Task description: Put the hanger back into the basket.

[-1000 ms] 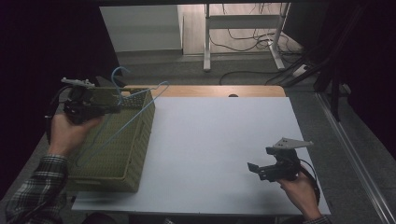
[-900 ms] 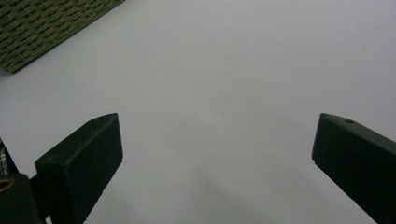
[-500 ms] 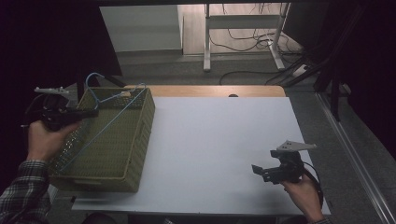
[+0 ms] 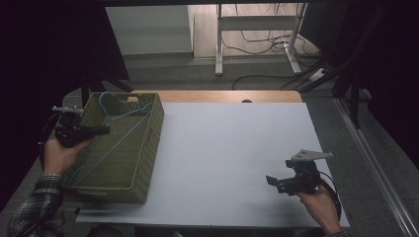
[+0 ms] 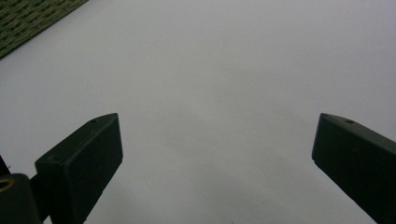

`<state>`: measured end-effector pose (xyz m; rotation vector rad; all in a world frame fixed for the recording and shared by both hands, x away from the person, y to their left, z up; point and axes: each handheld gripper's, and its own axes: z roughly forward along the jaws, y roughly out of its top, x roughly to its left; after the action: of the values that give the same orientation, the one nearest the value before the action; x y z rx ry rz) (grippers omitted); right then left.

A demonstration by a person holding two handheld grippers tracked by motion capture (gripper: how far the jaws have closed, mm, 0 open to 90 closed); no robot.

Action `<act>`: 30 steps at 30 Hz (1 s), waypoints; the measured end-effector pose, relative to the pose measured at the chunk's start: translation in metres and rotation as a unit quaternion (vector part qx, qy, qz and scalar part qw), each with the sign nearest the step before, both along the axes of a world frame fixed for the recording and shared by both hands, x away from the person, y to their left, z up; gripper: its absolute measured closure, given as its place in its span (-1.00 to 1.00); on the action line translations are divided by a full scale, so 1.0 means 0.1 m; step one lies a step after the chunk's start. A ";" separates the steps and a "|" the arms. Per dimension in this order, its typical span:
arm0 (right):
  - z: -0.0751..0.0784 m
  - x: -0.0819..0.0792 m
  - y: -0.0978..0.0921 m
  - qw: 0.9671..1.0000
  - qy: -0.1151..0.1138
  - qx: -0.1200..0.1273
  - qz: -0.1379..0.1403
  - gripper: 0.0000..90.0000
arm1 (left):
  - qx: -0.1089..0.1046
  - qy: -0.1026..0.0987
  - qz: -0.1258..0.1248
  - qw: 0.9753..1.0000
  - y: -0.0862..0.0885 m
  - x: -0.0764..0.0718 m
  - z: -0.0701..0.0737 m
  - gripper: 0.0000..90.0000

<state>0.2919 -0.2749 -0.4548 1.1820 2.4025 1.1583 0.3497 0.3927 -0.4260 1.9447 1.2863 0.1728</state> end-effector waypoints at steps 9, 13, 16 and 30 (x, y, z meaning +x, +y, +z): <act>0.01 -0.02 0.01 1.000 -0.012 0.001 0.009 -0.97 | 0.022 0.049 0.029 0.998 0.07 0.08 -0.26 0.92; 0.01 -0.04 0.03 1.000 -0.024 -0.007 0.015 -0.96 | 0.071 0.052 0.070 0.994 0.10 0.08 -0.31 0.81; 0.01 -0.06 0.03 0.999 -0.026 -0.009 0.015 -0.96 | 0.083 0.025 0.096 0.992 0.10 0.00 -0.21 0.29; 0.07 -0.18 -0.03 0.999 -0.039 -0.001 0.007 -1.00 | -0.002 -0.087 -0.023 0.996 -0.55 -0.58 0.11 -0.63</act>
<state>0.2742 -0.2776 -0.4478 1.1004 2.3578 1.1831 0.2913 0.3373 -0.4146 1.9092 1.1263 0.3100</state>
